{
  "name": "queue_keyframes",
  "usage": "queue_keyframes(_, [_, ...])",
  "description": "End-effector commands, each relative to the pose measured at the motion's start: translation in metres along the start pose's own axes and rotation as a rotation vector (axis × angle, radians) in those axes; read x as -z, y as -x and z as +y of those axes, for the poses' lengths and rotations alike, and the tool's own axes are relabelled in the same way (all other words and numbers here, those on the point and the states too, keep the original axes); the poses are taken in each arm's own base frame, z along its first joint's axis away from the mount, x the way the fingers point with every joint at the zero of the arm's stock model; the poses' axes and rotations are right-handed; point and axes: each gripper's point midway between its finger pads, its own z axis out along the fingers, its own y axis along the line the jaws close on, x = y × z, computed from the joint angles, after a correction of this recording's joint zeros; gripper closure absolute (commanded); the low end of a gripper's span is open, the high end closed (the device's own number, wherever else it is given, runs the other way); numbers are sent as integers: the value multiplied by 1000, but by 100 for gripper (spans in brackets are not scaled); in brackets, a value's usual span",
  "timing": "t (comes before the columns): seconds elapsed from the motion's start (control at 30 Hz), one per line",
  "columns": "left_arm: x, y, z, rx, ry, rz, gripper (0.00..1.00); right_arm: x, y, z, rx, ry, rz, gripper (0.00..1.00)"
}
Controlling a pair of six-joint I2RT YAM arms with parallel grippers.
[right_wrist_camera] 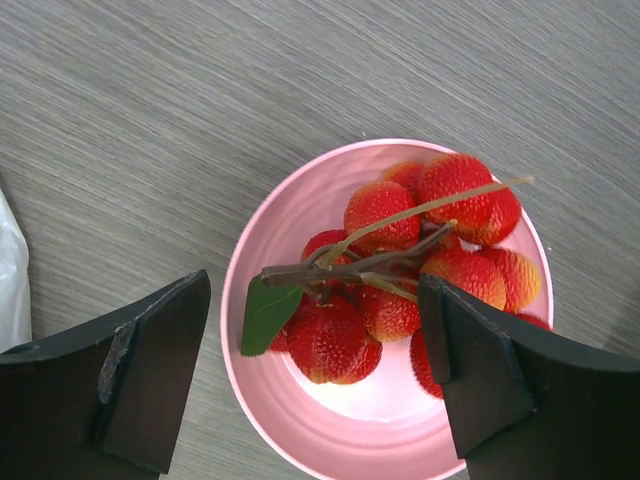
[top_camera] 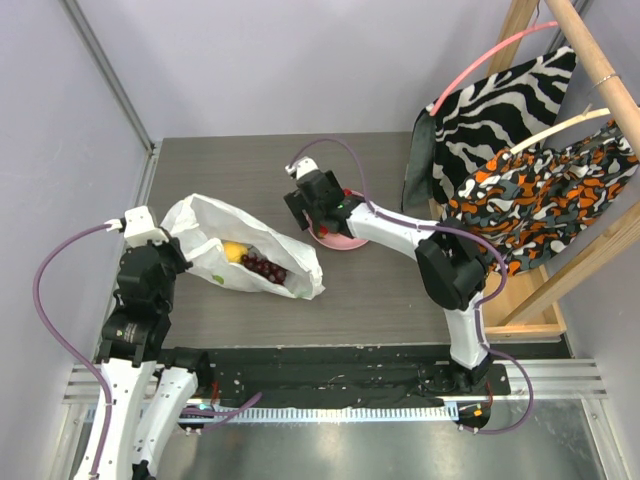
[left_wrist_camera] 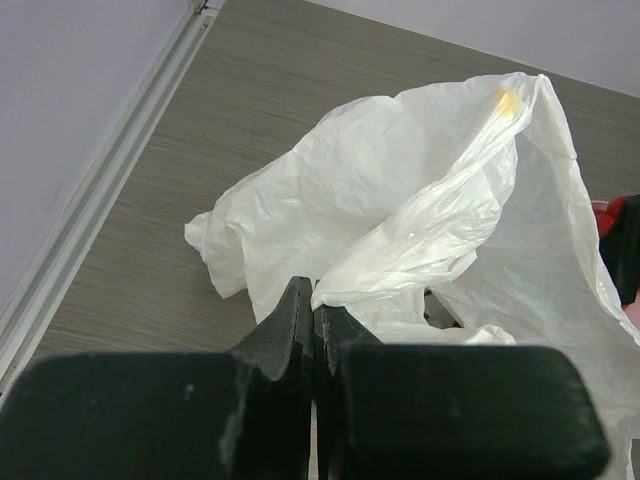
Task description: Place the fruits into the plastic bag
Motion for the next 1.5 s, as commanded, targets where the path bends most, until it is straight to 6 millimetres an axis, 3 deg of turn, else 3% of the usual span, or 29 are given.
queue_keyframes(0.0, [-1, 3, -4, 10, -16, -13, 100, -5, 28, -6, 26, -55, -57, 10])
queue_keyframes(0.27, [-1, 3, -3, 11, -15, -16, 100, -14, 27, -20, 73, -155, -74, 26])
queue_keyframes(0.57, [-1, 3, -4, 10, -19, -14, 100, -22, 36, -15, 166, -196, -126, 31])
queue_keyframes(0.83, [0, 3, -4, 9, -19, -15, 100, -30, 23, -12, 188, -197, -91, 63])
queue_keyframes(1.0, [0, 3, -5, 10, -24, -17, 100, -30, 20, -14, 191, -213, -85, 72])
queue_keyframes(1.27, [1, 4, -4, 10, -24, -22, 100, -2, 54, -28, 182, -249, -154, 98])
queue_keyframes(1.47, [2, 4, -5, 13, -30, -25, 100, 28, 73, -39, 108, -248, -216, 99])
